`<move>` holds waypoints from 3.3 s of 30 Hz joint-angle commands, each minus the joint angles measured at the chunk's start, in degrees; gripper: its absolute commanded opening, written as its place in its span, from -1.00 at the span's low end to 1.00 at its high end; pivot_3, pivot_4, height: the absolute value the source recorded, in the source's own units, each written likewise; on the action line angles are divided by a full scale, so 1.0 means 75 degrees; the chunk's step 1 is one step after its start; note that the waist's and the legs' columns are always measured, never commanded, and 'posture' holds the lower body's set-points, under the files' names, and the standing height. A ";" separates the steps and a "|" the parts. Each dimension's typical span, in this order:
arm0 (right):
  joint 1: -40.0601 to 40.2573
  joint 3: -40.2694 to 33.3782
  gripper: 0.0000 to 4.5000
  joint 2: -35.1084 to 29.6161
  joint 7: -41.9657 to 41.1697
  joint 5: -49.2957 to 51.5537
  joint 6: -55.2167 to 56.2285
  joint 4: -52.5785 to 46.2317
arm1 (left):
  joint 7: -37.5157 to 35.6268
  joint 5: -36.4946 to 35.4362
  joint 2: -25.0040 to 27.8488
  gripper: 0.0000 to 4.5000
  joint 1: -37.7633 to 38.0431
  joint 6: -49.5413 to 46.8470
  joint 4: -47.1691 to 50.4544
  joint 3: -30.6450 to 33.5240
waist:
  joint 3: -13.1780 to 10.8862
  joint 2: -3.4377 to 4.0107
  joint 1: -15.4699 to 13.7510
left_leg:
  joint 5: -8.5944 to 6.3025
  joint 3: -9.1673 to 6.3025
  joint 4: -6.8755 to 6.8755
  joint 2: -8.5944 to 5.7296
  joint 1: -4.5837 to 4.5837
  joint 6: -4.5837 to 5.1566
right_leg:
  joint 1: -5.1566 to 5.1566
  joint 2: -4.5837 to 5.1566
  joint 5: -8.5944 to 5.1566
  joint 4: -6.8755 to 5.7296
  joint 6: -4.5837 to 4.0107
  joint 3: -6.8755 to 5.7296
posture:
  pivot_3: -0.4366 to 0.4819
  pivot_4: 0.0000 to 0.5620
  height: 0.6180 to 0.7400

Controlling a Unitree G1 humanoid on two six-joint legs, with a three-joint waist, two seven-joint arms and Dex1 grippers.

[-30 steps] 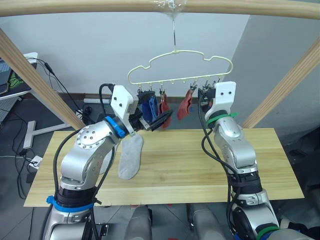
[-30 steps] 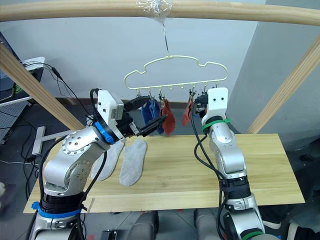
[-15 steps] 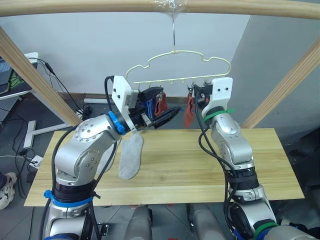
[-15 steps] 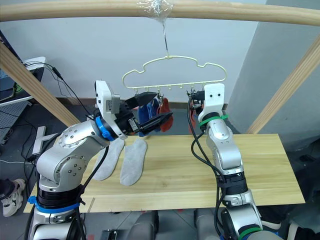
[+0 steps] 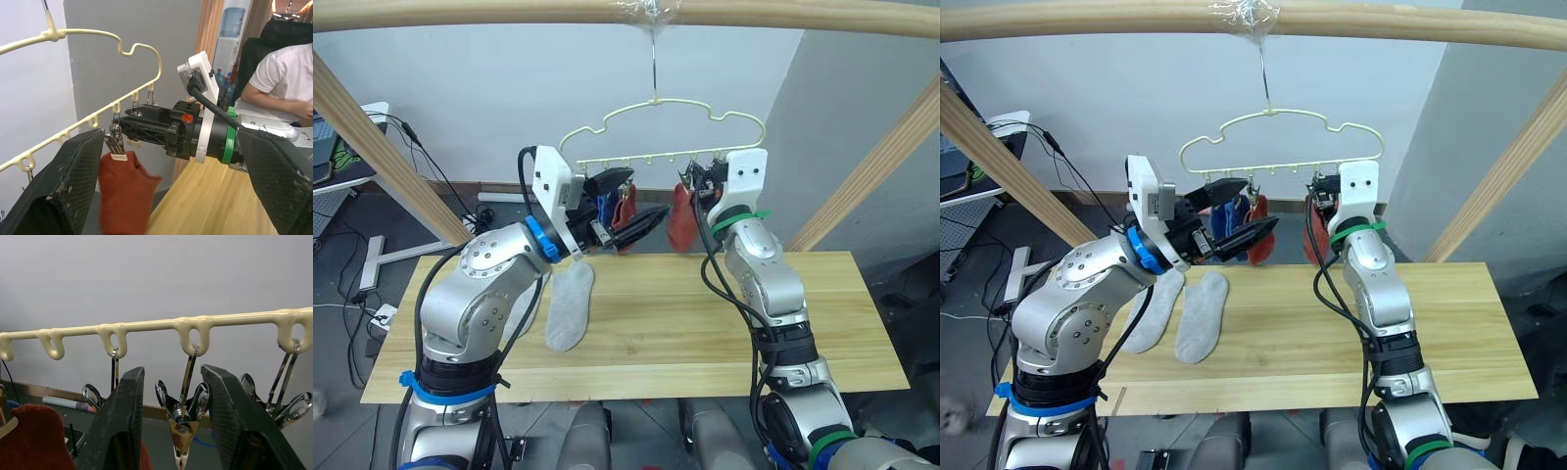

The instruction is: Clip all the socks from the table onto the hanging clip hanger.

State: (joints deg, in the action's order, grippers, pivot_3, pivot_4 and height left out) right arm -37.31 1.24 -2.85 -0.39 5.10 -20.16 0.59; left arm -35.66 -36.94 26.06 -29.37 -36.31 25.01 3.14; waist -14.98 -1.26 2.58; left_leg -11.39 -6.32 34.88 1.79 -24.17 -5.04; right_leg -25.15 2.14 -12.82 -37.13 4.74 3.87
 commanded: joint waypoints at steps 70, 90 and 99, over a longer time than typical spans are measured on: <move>-0.1924 -0.2960 -1.00 -0.0839 -0.0104 0.2633 -0.6792 -0.1416 | 0.1430 0.3593 -0.2776 -0.99 0.1859 0.2914 -0.3704 -0.1447 | -0.0002 0.0004 -0.0072 | 0.0001 0.0004 -0.0002 -0.0002 0.0023 0.0002 | 0.0024 0.0003 0.0004 0.0002 -0.0006 0.0003 | -0.11 -0.08 1.00; -0.3007 -0.4749 -1.00 0.0137 0.1154 0.2622 -0.8937 -0.1676 | 0.1448 0.3131 -0.4214 -0.99 0.0278 0.3166 -0.3959 -0.1919 | -0.0001 0.0005 -0.0002 | 0.0000 0.0002 0.0007 -0.0008 0.0008 0.0005 | 0.0025 0.0002 -0.0001 0.0016 0.0007 -0.0001 | -0.21 -0.14 1.00; -0.2973 -0.4834 -1.00 0.0328 0.1231 0.2541 -0.9238 -0.1928 | 0.1537 0.3004 -0.4350 -0.99 0.0118 0.3253 -0.4119 -0.1741 | -0.0001 0.0005 0.0039 | 0.0000 0.0001 0.0005 -0.0008 0.0006 0.0005 | 0.0024 0.0003 0.0000 0.0014 0.0005 -0.0002 | -0.22 -0.15 1.00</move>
State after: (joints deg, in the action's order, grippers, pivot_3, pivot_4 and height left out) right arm -59.73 -33.75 -0.25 7.82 25.60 -88.58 -12.08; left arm -24.28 -13.69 -5.27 -27.30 -13.22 -7.04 -10.17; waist -14.99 -1.22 2.87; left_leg -11.39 -6.32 34.92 1.73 -24.12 -5.01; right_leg -24.97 2.16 -12.83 -37.02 4.79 3.85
